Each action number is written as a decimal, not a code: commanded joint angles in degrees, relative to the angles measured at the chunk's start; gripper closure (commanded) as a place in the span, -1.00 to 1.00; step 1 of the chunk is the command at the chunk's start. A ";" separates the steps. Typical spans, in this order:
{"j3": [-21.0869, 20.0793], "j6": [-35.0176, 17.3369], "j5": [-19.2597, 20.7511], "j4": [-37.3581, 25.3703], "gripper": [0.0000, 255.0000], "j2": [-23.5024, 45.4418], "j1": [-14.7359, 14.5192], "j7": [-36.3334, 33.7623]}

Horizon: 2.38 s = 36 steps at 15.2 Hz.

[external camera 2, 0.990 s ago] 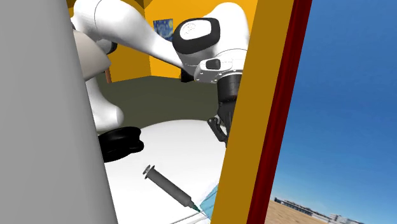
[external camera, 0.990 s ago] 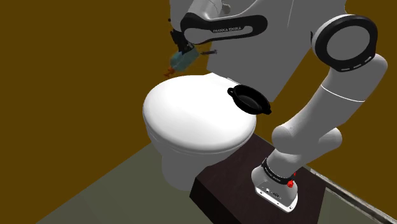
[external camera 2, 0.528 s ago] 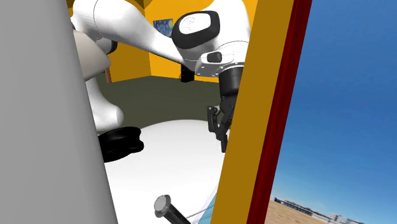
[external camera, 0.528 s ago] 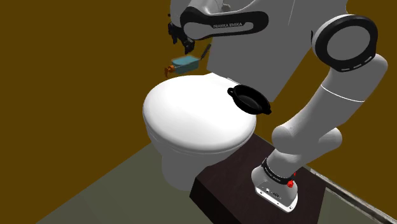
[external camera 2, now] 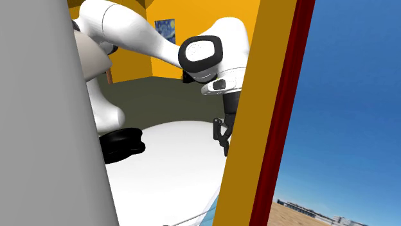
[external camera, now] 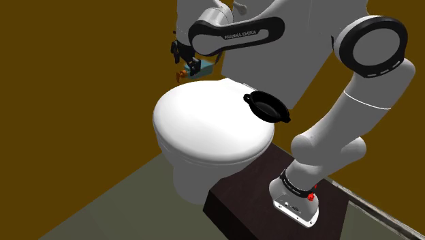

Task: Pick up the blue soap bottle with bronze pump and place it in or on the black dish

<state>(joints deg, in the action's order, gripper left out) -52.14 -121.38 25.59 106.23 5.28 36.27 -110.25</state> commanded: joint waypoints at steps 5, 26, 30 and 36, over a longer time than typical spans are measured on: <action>0.50 -3.19 2.58 1.95 -1.00 2.86 -0.53 -2.26; 0.78 -3.31 3.16 1.71 1.00 3.50 -0.74 -2.45; 0.42 -0.95 1.43 -0.34 1.00 2.44 -0.46 -0.75; 0.00 2.85 -0.53 -3.88 1.00 1.35 -0.24 1.42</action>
<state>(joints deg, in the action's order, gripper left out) -52.10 -119.24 25.34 103.04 6.82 35.99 -109.21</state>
